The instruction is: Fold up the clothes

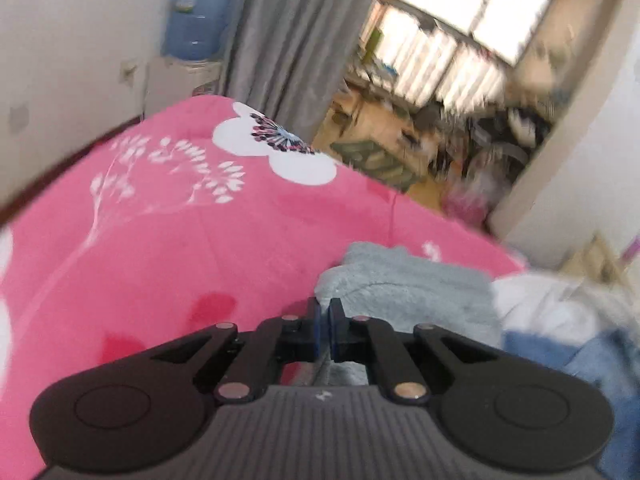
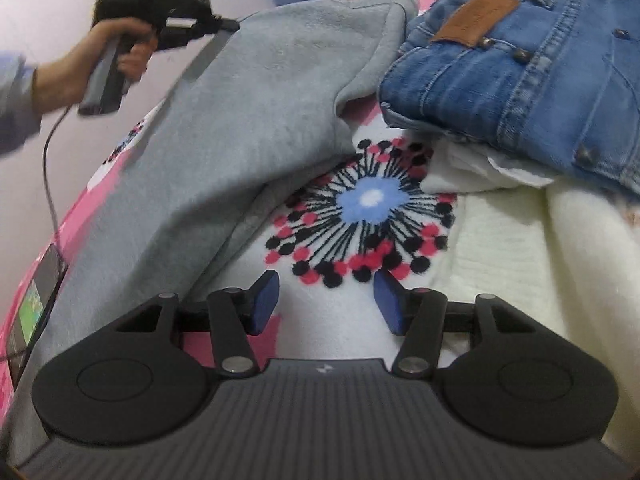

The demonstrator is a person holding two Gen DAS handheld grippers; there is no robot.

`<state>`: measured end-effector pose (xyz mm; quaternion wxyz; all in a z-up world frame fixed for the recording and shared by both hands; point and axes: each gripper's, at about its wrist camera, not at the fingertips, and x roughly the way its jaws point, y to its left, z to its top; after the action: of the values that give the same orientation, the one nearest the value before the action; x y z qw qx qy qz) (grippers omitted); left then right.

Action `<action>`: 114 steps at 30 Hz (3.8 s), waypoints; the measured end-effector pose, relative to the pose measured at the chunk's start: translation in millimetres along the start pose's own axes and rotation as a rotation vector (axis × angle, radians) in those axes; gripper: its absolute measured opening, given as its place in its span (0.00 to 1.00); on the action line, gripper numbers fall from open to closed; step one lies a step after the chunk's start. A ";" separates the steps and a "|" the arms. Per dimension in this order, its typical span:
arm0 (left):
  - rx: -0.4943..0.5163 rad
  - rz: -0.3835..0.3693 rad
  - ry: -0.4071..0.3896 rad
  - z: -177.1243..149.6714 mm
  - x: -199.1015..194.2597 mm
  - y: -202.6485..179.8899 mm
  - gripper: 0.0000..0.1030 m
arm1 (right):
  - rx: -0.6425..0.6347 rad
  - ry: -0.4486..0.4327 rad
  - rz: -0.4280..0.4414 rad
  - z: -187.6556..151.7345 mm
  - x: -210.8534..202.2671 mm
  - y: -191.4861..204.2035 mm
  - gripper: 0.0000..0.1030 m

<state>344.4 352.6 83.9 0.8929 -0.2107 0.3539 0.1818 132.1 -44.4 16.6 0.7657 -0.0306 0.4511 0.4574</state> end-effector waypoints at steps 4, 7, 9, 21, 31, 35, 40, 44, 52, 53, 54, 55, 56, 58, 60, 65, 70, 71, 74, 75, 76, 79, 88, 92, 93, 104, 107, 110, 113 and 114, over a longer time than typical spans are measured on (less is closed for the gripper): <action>0.067 0.157 0.263 -6.0 53.9 3.7 0.23 | 0.032 0.001 -0.004 -0.1 -2.2 -2.1 0.51; -0.121 0.116 0.088 5.7 30.0 14.9 0.37 | -0.058 -0.038 -0.106 7.8 -6.4 7.2 0.51; -0.148 -0.054 0.012 23.6 27.6 17.5 0.63 | -0.102 -0.086 -0.201 14.8 -3.5 4.1 0.52; 0.017 -0.098 0.004 68.7 75.6 -41.3 0.00 | -0.095 -0.125 -0.215 23.8 10.7 -2.2 0.62; -0.056 -0.073 0.201 74.2 98.6 -32.2 0.43 | -0.061 -0.289 -0.040 61.4 -26.6 32.5 0.63; -0.064 -0.057 0.227 49.0 115.9 -27.1 0.22 | 0.061 -0.297 -0.042 59.7 -35.9 26.9 0.63; -0.051 -0.132 0.052 46.0 79.1 -40.2 0.00 | 0.077 -0.209 -0.001 41.9 -44.9 36.6 0.64; 0.056 -0.323 -0.038 59.0 29.6 -75.0 0.00 | 0.208 -0.204 0.043 37.2 -48.5 38.9 0.64; -0.017 -0.202 0.138 84.6 77.3 -63.9 0.52 | 0.177 -0.172 0.025 36.7 -47.0 49.8 0.64; -0.033 -0.149 0.162 79.3 88.9 -55.2 0.43 | 0.189 -0.174 0.028 36.4 -48.2 49.0 0.64; -0.052 -0.099 0.181 73.8 99.4 -46.8 0.43 | 0.201 -0.176 0.030 36.1 -49.4 48.1 0.64; -0.079 -0.064 0.191 67.9 107.1 -39.6 0.47 | 0.211 -0.176 0.030 35.5 -50.0 47.4 0.64; -0.104 -0.054 0.209 63.4 114.3 -34.4 0.47 | 0.218 -0.173 0.028 34.0 -49.7 47.2 0.64; -0.149 -0.072 0.254 57.5 126.8 -30.1 0.43 | 0.227 -0.164 0.026 30.1 -48.5 47.2 0.64; -0.130 -0.047 0.206 56.6 123.1 -32.6 0.19 | 0.235 -0.150 0.028 27.0 -45.9 47.8 0.64; -0.006 -0.179 0.066 54.3 68.5 -48.6 0.10 | 0.238 -0.110 0.019 23.5 -39.2 50.4 0.64; 0.096 -0.443 -0.041 74.7 -5.1 -93.6 0.10 | 0.233 -0.100 0.016 27.6 -45.2 55.2 0.64; 0.137 -0.508 -0.058 78.7 -19.2 -105.0 0.10 | 0.227 -0.101 0.014 28.7 -46.0 56.5 0.64; 0.362 -0.523 -0.123 83.7 -26.0 -134.4 0.11 | 0.216 -0.114 0.014 30.9 -44.5 59.1 0.64; 0.354 -0.464 -0.089 86.1 0.1 -130.3 0.11 | 0.217 -0.116 0.014 31.6 -41.7 59.0 0.64; 0.345 -0.406 -0.054 88.4 26.2 -126.2 0.11 | 0.222 -0.119 0.014 32.4 -38.2 58.6 0.64; 0.405 -0.172 0.079 78.0 108.3 -111.5 0.11 | 0.249 -0.164 0.011 37.7 -27.8 57.3 0.64; 0.476 0.041 -0.028 43.1 146.1 -101.0 0.22 | 0.131 -0.192 0.096 46.9 1.9 86.9 0.64; 0.322 0.080 -0.099 55.8 128.5 -95.2 0.49 | 0.170 -0.148 0.094 35.5 4.5 90.0 0.64; 0.254 0.086 -0.128 59.2 116.7 -91.5 0.48 | 0.177 -0.148 0.086 32.0 0.3 89.5 0.64; 0.246 -0.144 0.109 9.3 -71.0 -30.1 0.48 | 0.189 -0.133 0.049 -3.5 -68.4 79.2 0.64; 0.166 -0.121 0.336 -45.3 -100.5 7.5 0.37 | 0.228 -0.130 -0.068 -12.8 -76.8 76.3 0.64; 0.057 -0.165 0.440 -92.9 -119.1 40.2 0.37 | 0.368 -0.152 -0.122 -25.1 -70.1 65.4 0.65; -0.010 -0.250 0.484 -120.4 -115.3 54.5 0.36 | 0.387 -0.184 -0.072 -21.9 -49.0 57.1 0.65; -0.040 -0.269 0.494 -128.1 -112.7 57.6 0.34 | 0.377 -0.205 -0.064 -18.6 -40.3 55.8 0.65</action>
<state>168.9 316.8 64.9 0.7915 -0.3112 0.5258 0.0116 72.1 -47.8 55.0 0.8139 0.1455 0.4473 0.3410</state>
